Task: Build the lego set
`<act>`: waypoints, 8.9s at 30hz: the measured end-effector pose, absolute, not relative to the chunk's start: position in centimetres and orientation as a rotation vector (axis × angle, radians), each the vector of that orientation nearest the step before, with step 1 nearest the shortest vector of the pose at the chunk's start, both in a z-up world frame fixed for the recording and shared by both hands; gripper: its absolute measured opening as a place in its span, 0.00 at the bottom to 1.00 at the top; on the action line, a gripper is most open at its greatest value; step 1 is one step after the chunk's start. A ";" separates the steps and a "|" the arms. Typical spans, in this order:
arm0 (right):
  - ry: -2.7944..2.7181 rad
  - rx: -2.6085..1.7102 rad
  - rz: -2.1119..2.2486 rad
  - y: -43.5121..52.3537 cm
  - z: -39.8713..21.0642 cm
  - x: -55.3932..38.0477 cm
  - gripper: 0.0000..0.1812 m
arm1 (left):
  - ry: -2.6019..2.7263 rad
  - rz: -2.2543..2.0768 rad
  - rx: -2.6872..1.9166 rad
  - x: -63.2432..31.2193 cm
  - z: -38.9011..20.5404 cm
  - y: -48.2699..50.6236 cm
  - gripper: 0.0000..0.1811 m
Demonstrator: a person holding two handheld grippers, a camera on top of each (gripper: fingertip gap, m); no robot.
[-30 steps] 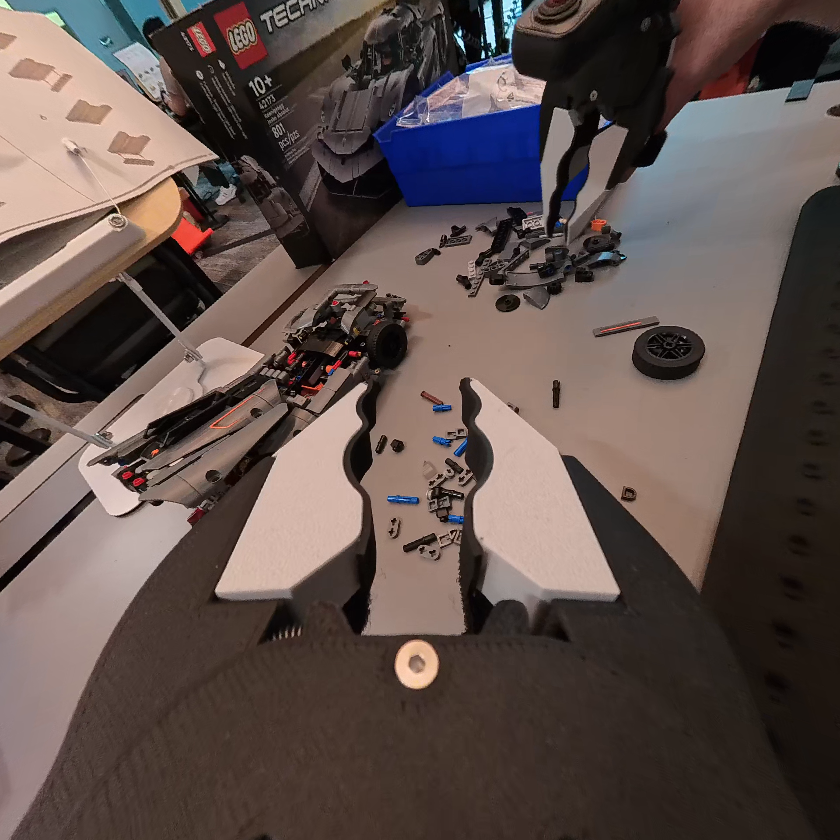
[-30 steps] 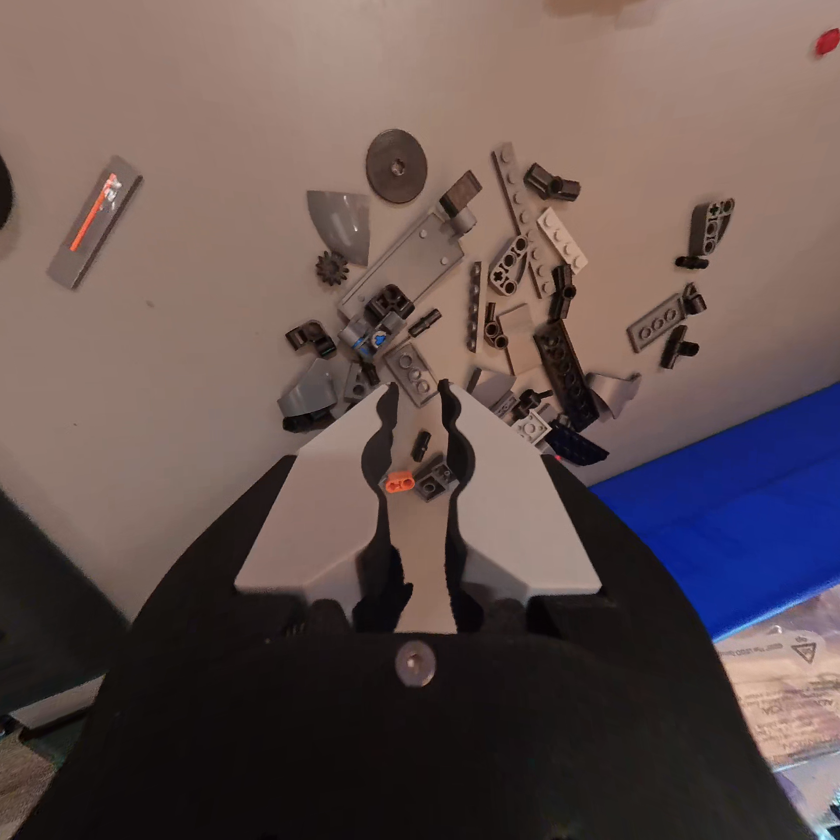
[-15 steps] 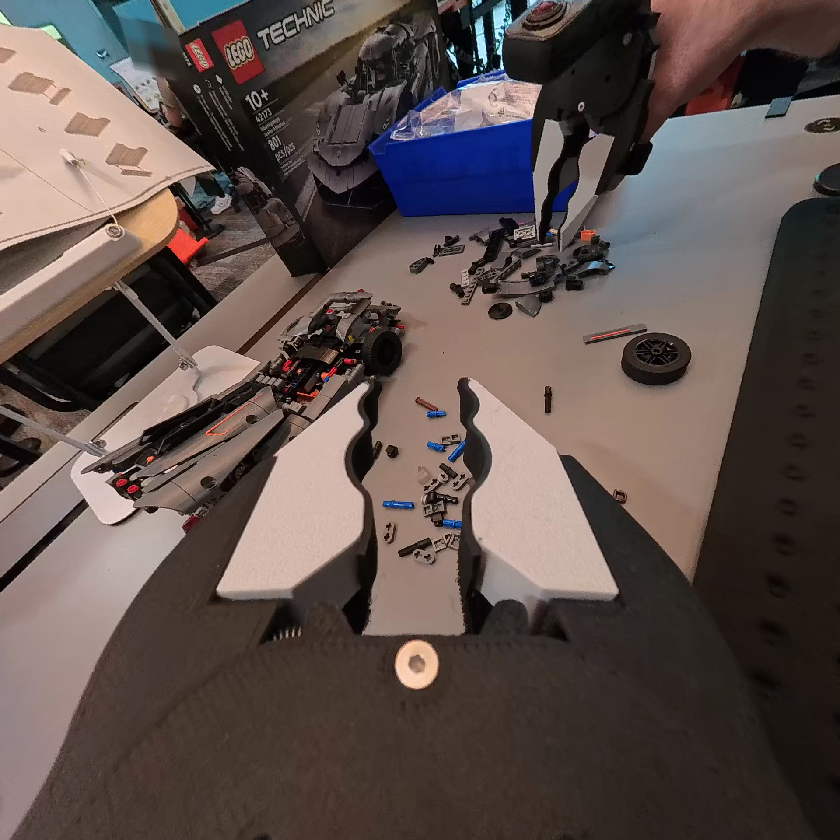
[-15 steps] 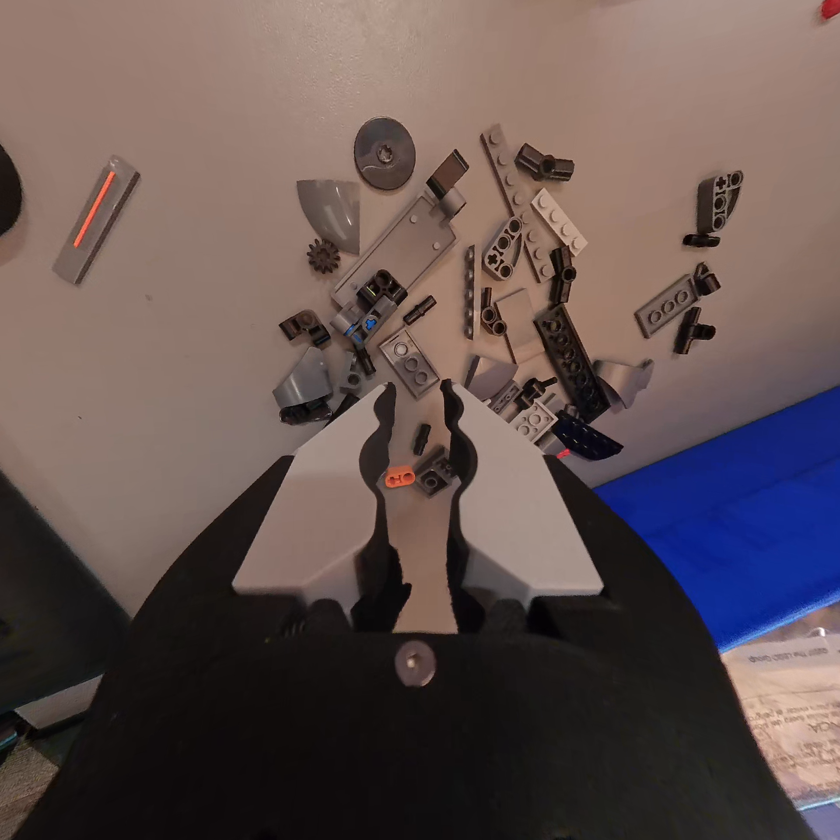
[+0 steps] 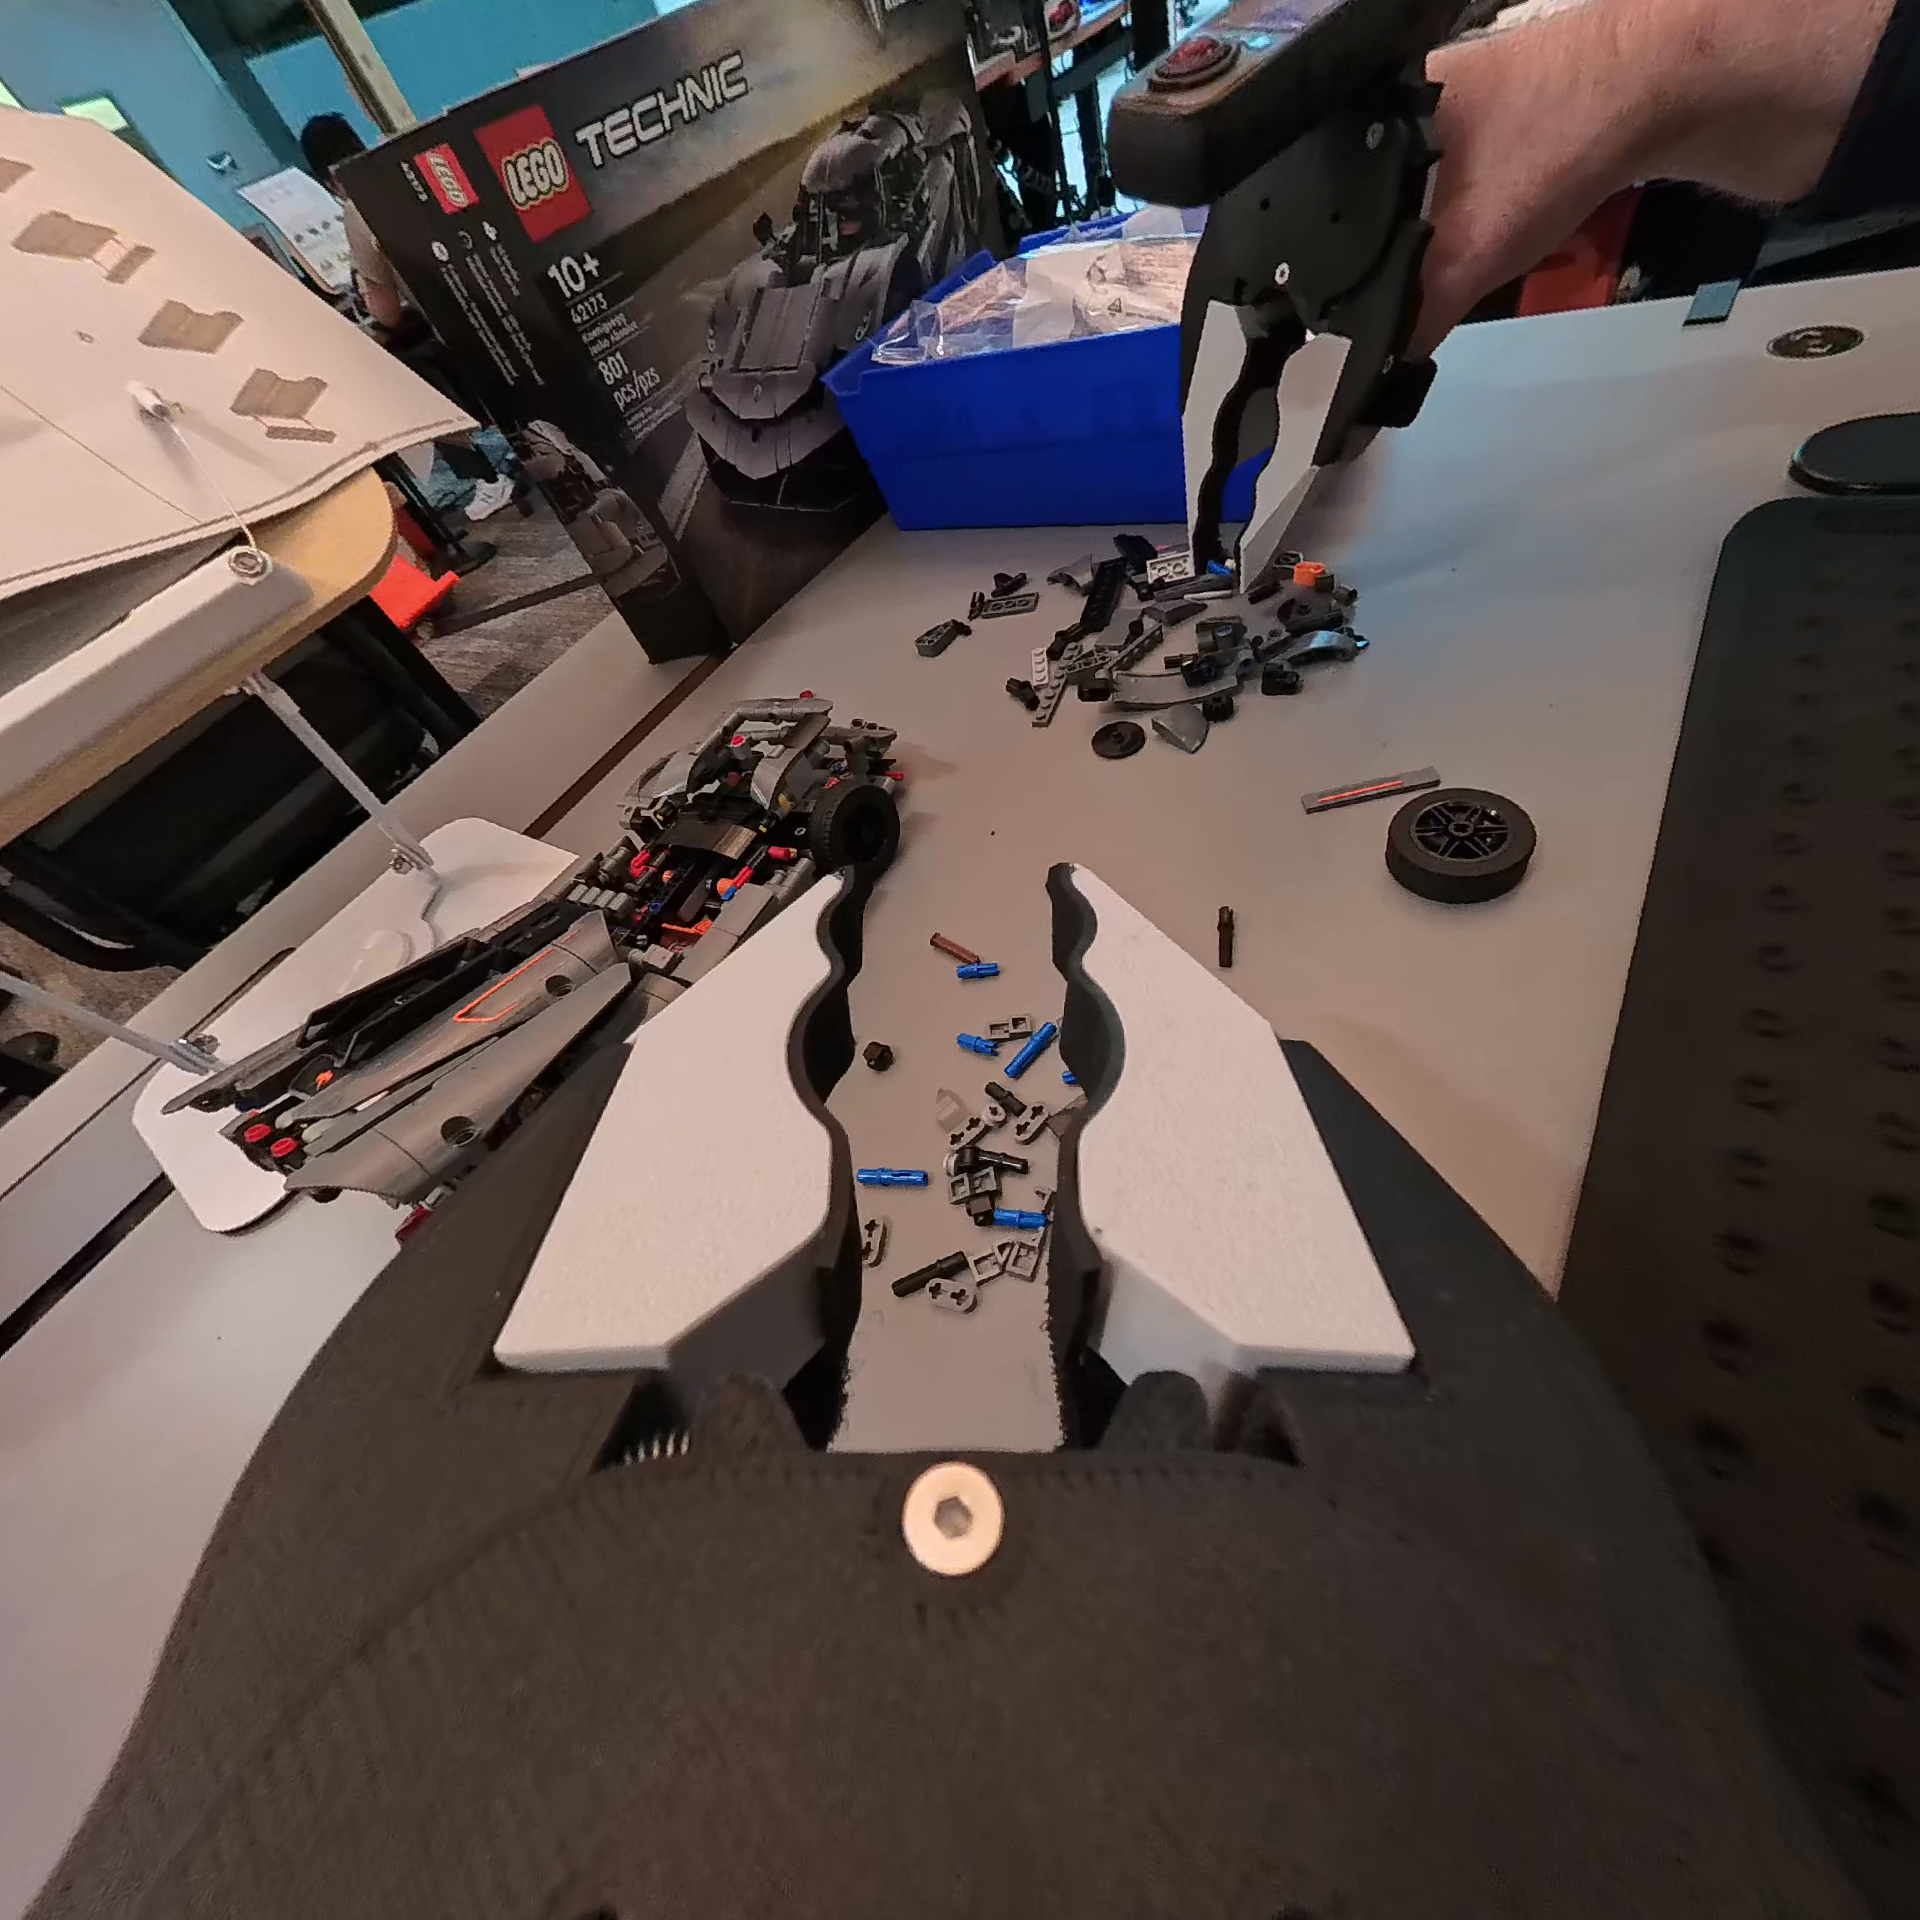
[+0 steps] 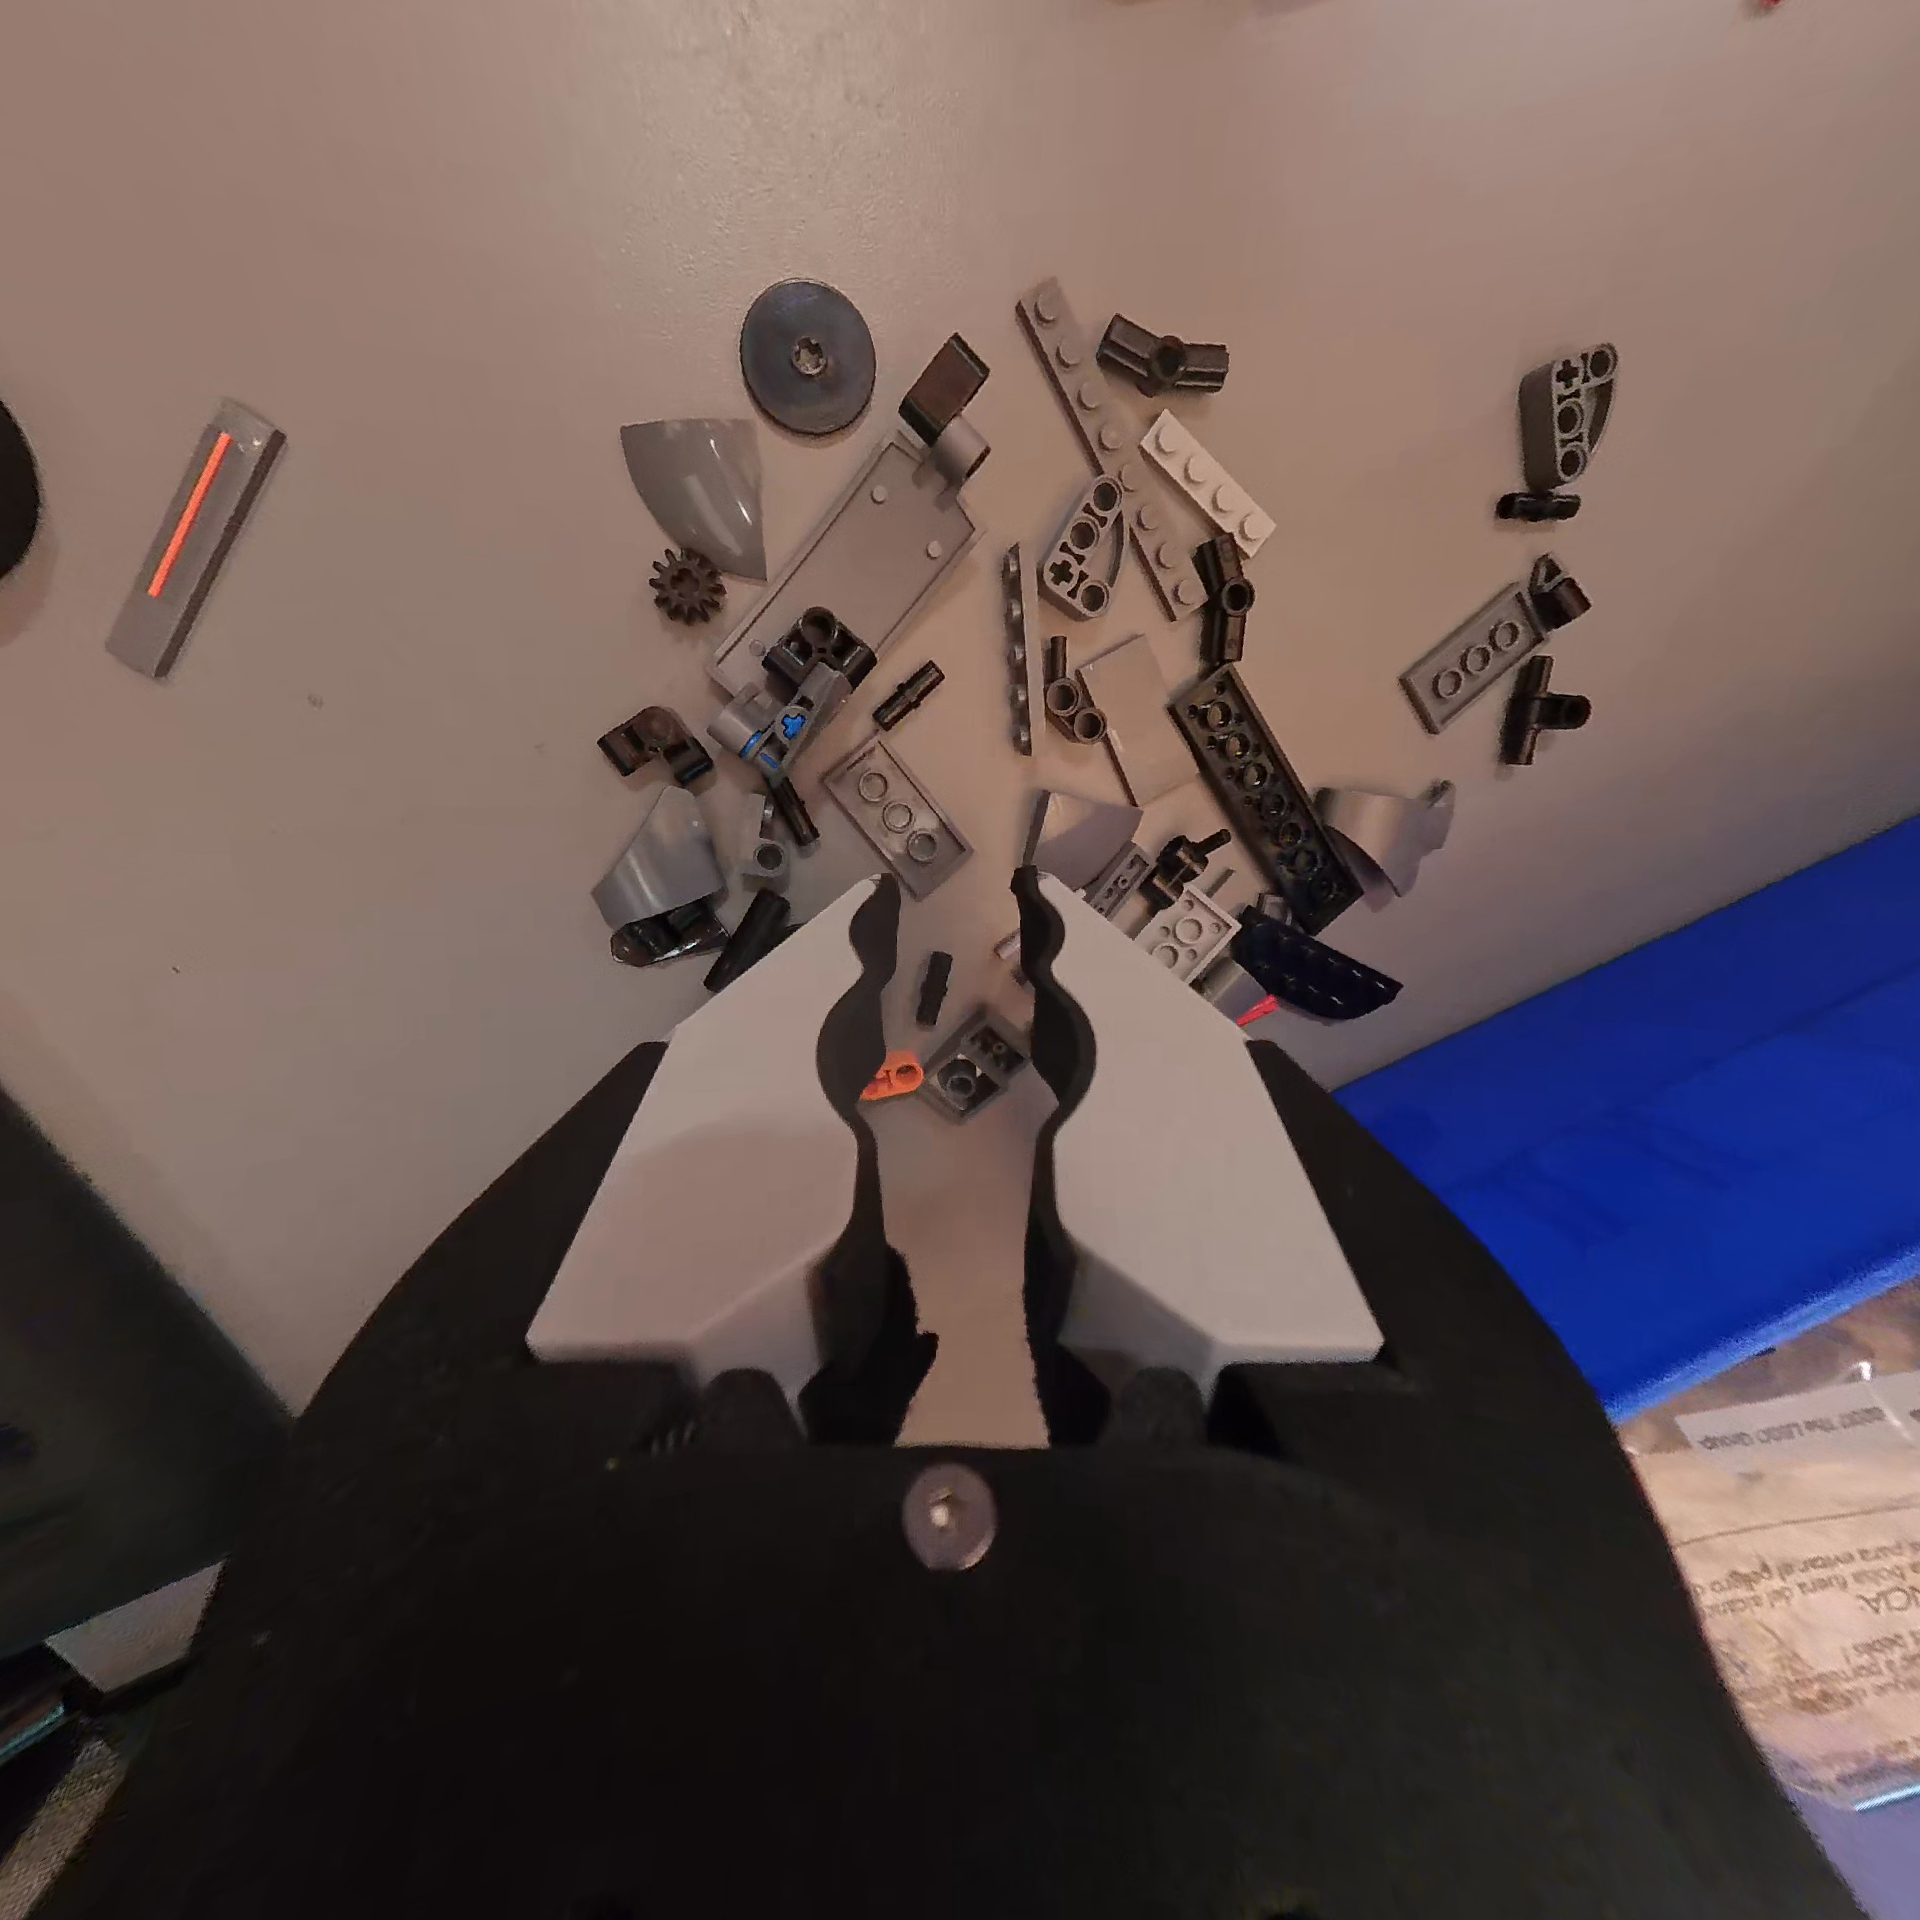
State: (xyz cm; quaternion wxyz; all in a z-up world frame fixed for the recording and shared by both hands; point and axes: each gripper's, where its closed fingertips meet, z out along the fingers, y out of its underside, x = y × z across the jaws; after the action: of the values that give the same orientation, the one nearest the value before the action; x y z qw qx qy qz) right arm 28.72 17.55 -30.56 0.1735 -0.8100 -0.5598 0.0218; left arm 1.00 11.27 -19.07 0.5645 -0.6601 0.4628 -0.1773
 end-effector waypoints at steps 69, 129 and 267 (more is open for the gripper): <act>-0.998 -2.613 -0.117 28.8 -29.8 27.1 0.13 | 1.082 -0.450 -1.560 1.0 -19.2 11.4 0.17; -1.690 -2.509 -0.083 17.2 -32.8 27.7 0.13 | 1.066 -0.440 -1.549 0.7 -18.8 11.3 0.17; -1.574 -1.016 -0.466 12.3 -17.8 6.4 0.07 | 0.904 -0.752 -1.570 5.6 -17.5 11.3 0.12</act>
State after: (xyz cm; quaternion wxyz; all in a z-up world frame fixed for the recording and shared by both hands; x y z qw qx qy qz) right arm 6.37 12.34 -17.82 0.5693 -0.4329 -0.6702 -0.1984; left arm 5.57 11.33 -17.47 0.5563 -0.6650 0.3831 -0.3187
